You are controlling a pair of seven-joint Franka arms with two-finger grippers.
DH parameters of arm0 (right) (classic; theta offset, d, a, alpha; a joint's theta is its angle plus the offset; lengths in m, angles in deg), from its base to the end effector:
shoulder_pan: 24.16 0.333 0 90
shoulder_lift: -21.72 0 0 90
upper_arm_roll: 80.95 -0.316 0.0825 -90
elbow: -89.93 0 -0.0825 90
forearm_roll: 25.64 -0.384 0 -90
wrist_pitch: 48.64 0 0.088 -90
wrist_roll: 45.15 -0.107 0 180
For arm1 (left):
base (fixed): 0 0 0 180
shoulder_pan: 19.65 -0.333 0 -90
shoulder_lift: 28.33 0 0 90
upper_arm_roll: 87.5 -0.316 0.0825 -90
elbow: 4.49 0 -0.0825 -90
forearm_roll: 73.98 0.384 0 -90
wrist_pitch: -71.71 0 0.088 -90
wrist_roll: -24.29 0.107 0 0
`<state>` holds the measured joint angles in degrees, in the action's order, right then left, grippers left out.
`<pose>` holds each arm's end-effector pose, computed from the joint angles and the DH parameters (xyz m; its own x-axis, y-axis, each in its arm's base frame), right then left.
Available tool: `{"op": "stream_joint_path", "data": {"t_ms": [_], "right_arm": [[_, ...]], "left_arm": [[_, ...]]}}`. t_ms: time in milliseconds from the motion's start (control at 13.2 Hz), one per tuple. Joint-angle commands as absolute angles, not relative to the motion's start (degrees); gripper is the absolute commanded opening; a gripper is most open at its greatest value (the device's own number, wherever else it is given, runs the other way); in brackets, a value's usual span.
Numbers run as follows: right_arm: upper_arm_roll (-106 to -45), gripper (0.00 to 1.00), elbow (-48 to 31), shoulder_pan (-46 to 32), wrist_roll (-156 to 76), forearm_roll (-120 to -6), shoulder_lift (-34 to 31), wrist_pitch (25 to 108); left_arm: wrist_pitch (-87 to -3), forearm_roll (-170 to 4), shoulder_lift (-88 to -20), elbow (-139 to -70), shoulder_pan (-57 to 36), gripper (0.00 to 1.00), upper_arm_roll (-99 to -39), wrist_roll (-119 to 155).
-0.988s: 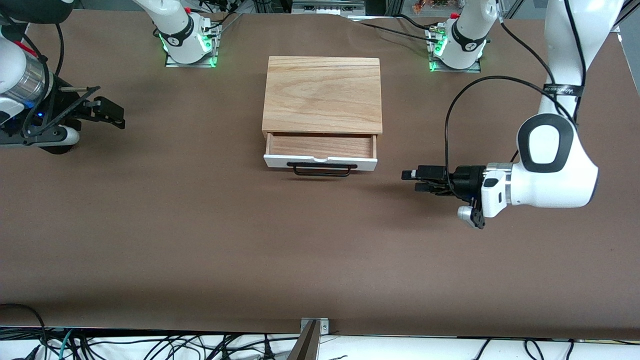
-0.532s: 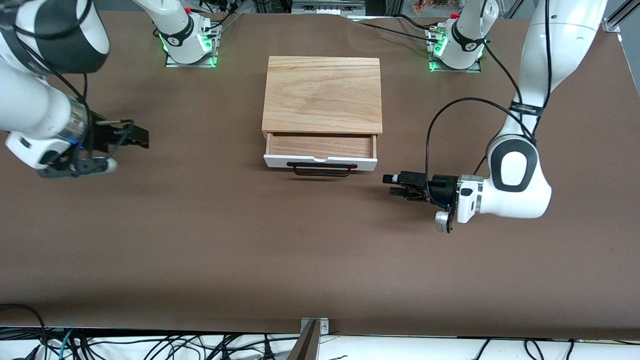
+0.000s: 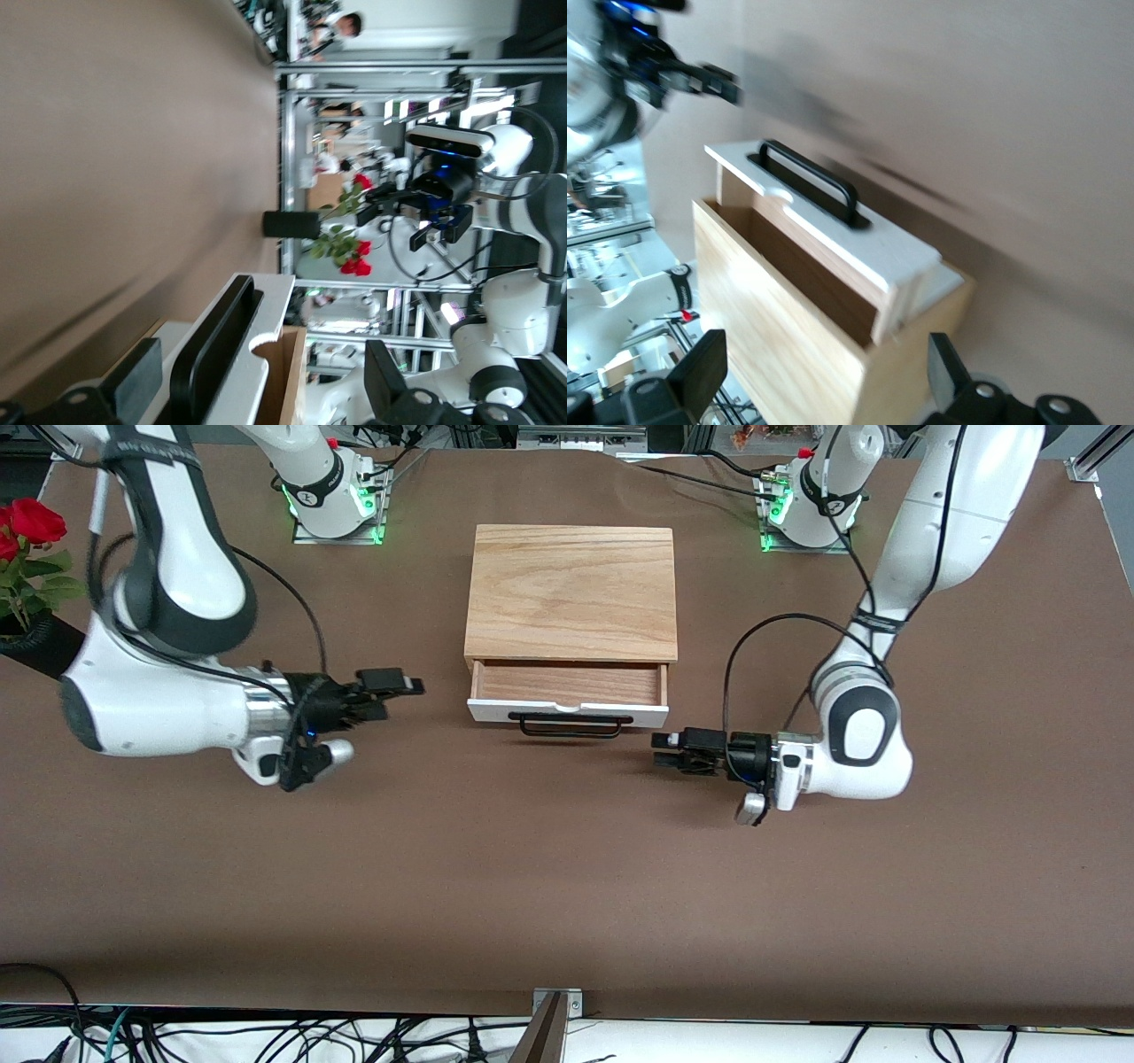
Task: Close drawer with both arms simultaneously
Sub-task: 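Bring both grippers against the drawer front at the black handle ends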
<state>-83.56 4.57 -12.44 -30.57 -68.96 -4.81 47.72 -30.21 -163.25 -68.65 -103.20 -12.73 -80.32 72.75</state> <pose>0.6322 0.2250 0.4116 0.9293 0.3482 -0.1233 0.1649 -0.6896 -0.7051 0.6161 -0.2344 0.2122 0.9961 -0.0886 -0.0045 -0.0030 -0.0840 0.9965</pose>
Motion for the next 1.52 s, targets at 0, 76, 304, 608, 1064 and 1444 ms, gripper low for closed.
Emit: {"op": "stream_joint_path", "data": {"t_ms": [0, 76, 304, 608, 1064, 1444], "right_arm": [[-83.32, 1.00, 7.83, -12.03, -24.71, -77.62, -9.29, 49.18], [-83.06, 1.00, 7.49, -11.94, -20.32, -83.33, -10.79, 49.36], [-83.06, 1.00, 4.60, -12.55, -8.28, -93.11, -14.31, 52.16], [-83.14, 1.00, -3.83, -12.47, 4.13, -110.17, -17.39, 52.97], [-85.60, 0.87, -10.00, -9.58, 11.19, -122.83, -21.79, 54.10], [-88.06, 0.57, -10.53, -7.63, 10.93, -123.99, -21.53, 58.93]], "left_arm": [[-31.04, -168.98, -69.37, -105.65, -10.95, 1.00, -80.29, 78.69], [-30.95, -169.08, -69.81, -105.57, -10.69, 1.00, -80.20, 78.69], [-30.51, -169.08, -70.51, -105.57, -10.07, 1.00, -80.20, 78.69], [-30.51, -168.73, -71.48, -105.65, -8.67, 0.89, -80.29, 78.86], [-30.51, -168.12, -71.57, -105.65, -8.22, 0.19, -80.29, 78.78], [-30.33, -168.12, -71.48, -105.65, -8.31, 0.02, -80.29, 78.69]]}}
